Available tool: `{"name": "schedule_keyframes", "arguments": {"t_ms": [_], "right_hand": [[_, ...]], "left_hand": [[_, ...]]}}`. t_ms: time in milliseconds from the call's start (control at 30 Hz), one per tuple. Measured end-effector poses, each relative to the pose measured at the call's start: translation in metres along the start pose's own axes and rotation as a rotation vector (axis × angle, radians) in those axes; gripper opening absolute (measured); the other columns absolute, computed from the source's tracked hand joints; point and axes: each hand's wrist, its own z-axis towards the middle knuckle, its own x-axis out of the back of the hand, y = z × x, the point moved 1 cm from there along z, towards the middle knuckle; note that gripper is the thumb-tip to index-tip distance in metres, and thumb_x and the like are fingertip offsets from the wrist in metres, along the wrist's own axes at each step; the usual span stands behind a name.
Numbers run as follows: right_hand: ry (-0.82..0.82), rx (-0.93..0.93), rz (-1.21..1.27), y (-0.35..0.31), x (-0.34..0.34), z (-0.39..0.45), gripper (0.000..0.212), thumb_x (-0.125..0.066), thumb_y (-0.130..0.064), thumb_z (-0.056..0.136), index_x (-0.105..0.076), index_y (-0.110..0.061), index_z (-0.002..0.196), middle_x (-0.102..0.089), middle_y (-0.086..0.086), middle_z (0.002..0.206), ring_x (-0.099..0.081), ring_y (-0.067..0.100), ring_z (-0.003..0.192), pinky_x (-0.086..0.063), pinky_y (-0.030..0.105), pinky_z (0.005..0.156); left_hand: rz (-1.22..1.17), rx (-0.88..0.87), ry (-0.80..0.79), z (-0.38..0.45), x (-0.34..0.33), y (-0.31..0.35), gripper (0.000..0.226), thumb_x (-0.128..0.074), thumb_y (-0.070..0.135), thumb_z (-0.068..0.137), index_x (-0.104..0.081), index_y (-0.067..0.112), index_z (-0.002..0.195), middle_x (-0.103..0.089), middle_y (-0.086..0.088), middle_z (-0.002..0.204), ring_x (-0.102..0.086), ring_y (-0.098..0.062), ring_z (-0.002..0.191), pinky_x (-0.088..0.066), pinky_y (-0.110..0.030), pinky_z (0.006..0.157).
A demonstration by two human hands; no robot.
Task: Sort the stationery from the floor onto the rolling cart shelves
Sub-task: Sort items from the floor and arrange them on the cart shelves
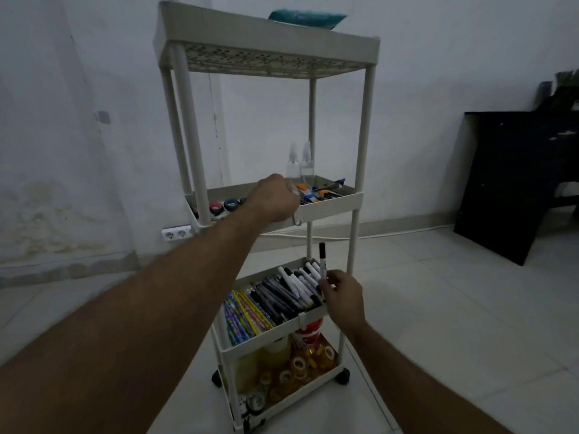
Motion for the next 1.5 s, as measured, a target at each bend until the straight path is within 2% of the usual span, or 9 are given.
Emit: {"name": "schedule_keyframes", "arguments": {"t_ms": [167, 267, 467, 633, 733, 833, 1000, 1300, 1500], "right_hand": [[-0.131, -0.006, -0.354, 0.005, -0.014, 0.042, 0.03, -0.072, -0.021, 0.086, -0.059, -0.011, 0.061, -0.051, -0.002, 0.054, -0.052, 0.014, 0.052, -0.041, 0.026, 0.053], [-0.19, -0.035, -0.398, 0.004, -0.021, 0.046, 0.043, -0.079, -0.023, 0.081, -0.047, -0.015, 0.053, -0.04, -0.003, 0.049, -0.042, 0.008, 0.046, -0.03, 0.02, 0.046], [-0.129, 0.036, -0.38, 0.0, -0.018, 0.029, 0.03, -0.077, -0.028, 0.083, -0.06, -0.01, 0.066, -0.049, -0.001, 0.059, -0.046, 0.011, 0.054, -0.042, 0.029, 0.053], [-0.036, 0.082, -0.291, -0.022, 0.006, -0.014, 0.017, -0.072, -0.023, 0.089, -0.071, -0.006, 0.086, -0.067, 0.004, 0.08, -0.061, 0.015, 0.074, -0.055, 0.037, 0.072], [-0.019, 0.098, -0.219, -0.04, 0.019, -0.047, 0.019, -0.074, -0.03, 0.09, -0.074, -0.014, 0.1, -0.069, -0.004, 0.089, -0.063, 0.003, 0.076, -0.054, 0.024, 0.072], [-0.069, 0.08, -0.146, -0.059, 0.017, -0.087, 0.022, -0.074, -0.034, 0.089, -0.073, -0.015, 0.099, -0.068, -0.005, 0.082, -0.063, -0.002, 0.064, -0.049, 0.012, 0.061], [-0.266, 0.138, -0.028, -0.076, -0.01, -0.181, 0.019, -0.079, -0.029, 0.085, -0.075, -0.015, 0.098, -0.071, -0.006, 0.084, -0.066, 0.009, 0.073, -0.056, 0.031, 0.07], [-0.656, 0.098, -0.006, -0.059, -0.06, -0.35, 0.02, -0.081, -0.033, 0.083, -0.073, -0.024, 0.099, -0.07, -0.014, 0.094, -0.064, 0.008, 0.081, -0.052, 0.024, 0.073], [-0.93, 0.142, -0.071, -0.037, -0.078, -0.44, 0.018, -0.078, -0.031, 0.086, -0.073, -0.024, 0.103, -0.069, -0.012, 0.094, -0.06, 0.005, 0.082, -0.052, 0.025, 0.072]], "left_hand": [[-0.01, 0.03, 0.008, 0.003, 0.0, -0.001, 0.024, -0.058, 0.02, 0.096, -0.069, 0.009, 0.114, -0.068, -0.009, 0.107, -0.06, -0.019, 0.086, -0.047, -0.028, 0.067], [-0.029, 0.045, 0.013, 0.005, 0.001, -0.004, 0.025, -0.061, 0.023, 0.095, -0.068, 0.01, 0.114, -0.067, -0.008, 0.107, -0.059, -0.018, 0.087, -0.041, -0.027, 0.06], [-0.044, -0.028, 0.089, -0.001, 0.001, -0.004, 0.019, -0.061, 0.022, 0.097, -0.069, 0.008, 0.106, -0.069, -0.008, 0.101, -0.061, -0.015, 0.082, -0.048, -0.026, 0.063], [-0.124, -0.383, 0.275, -0.025, 0.005, 0.004, 0.012, -0.06, 0.011, 0.094, -0.07, 0.007, 0.098, -0.066, -0.004, 0.092, -0.061, -0.015, 0.084, -0.054, -0.031, 0.077], [-0.077, -0.683, 0.324, -0.06, 0.009, 0.001, 0.012, -0.059, 0.007, 0.089, -0.069, 0.004, 0.094, -0.064, -0.007, 0.089, -0.057, -0.018, 0.083, -0.046, -0.028, 0.076], [-0.073, -0.781, 0.283, -0.12, 0.004, -0.028, 0.011, -0.061, 0.006, 0.09, -0.068, 0.005, 0.098, -0.064, -0.007, 0.092, -0.054, -0.014, 0.086, -0.039, -0.018, 0.077], [-0.059, -0.641, 0.038, -0.242, -0.01, -0.121, 0.011, -0.064, 0.008, 0.094, -0.068, 0.005, 0.103, -0.064, -0.004, 0.098, -0.056, -0.013, 0.091, -0.041, -0.018, 0.081], [-0.121, -0.182, -0.113, -0.452, -0.028, -0.27, 0.017, -0.066, 0.01, 0.094, -0.067, 0.012, 0.112, -0.064, 0.005, 0.105, -0.06, -0.013, 0.099, -0.05, -0.034, 0.08], [-0.22, 0.059, -0.119, -0.575, -0.043, -0.323, 0.015, -0.065, 0.018, 0.093, -0.069, 0.016, 0.107, -0.064, 0.009, 0.101, -0.061, -0.01, 0.096, -0.049, -0.029, 0.082]]}}
